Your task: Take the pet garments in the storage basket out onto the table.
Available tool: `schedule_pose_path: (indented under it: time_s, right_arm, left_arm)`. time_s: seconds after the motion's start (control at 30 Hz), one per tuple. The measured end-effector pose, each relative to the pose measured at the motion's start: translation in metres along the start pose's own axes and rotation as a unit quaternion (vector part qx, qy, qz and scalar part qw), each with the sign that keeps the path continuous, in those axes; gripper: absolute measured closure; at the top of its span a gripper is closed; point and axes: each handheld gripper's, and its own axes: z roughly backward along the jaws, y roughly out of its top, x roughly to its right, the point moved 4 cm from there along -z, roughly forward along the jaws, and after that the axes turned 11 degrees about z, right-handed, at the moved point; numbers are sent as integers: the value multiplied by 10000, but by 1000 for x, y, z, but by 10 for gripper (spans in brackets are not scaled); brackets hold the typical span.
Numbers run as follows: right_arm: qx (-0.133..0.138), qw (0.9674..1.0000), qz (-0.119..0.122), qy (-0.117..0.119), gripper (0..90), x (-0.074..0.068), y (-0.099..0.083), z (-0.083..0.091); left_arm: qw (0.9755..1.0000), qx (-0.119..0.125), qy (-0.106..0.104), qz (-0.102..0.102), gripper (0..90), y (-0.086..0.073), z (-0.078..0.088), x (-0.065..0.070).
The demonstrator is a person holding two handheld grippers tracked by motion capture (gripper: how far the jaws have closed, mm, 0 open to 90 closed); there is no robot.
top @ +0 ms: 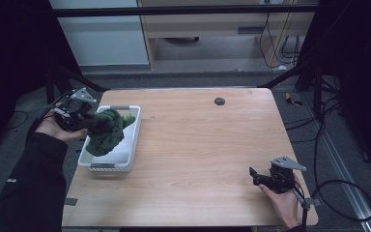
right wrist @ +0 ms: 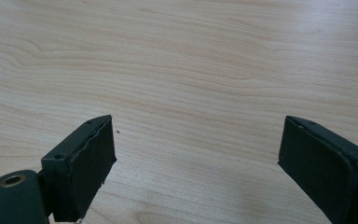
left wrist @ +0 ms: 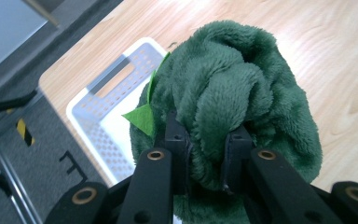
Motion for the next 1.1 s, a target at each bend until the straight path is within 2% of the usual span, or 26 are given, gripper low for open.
schedule_pose_path:
  time_s: [0.17, 0.2, 0.27, 0.5, 0.67, 0.73, 0.93, 0.97, 1.1]
  right_arm:
    - [-1, 10000, 14, -1, 107, 0, 0, 0]
    - [-1, 10000, 14, -1, 107, 0, 0, 0]
    - [7, 10000, 26, 0, 107, 0, 0, 0]
    - [-8, 10000, 25, 28, 108, -1, 0, 0]
    - [-1, 10000, 8, 7, 108, 0, 0, 0]
    - [5, 10000, 21, 18, 108, 0, 0, 0]
    - [5, 10000, 36, 18, 109, -1, 0, 0]
    - [8, 10000, 37, 21, 108, -1, 1, 0]
    - [10, 10000, 22, 23, 109, -1, 1, 0]
  left_arm:
    - [9993, -18, -181, -316, 763, 8, -2, 22]
    - [9993, -18, -181, -316, 763, 8, -2, 22]
    - [9983, -4, -271, -508, 763, 13, -4, 35]
    - [9959, 63, -484, -761, 763, 26, -10, 57]
    - [9932, 90, -641, -969, 763, 35, -15, 72]
    - [9913, 50, -725, -1102, 763, 39, -18, 81]
    - [9877, 86, -906, -1273, 763, 47, -25, 98]
    - [9877, 86, -906, -1273, 763, 47, -25, 98]
    - [9836, 5, -1021, -1489, 763, 52, -33, 114]
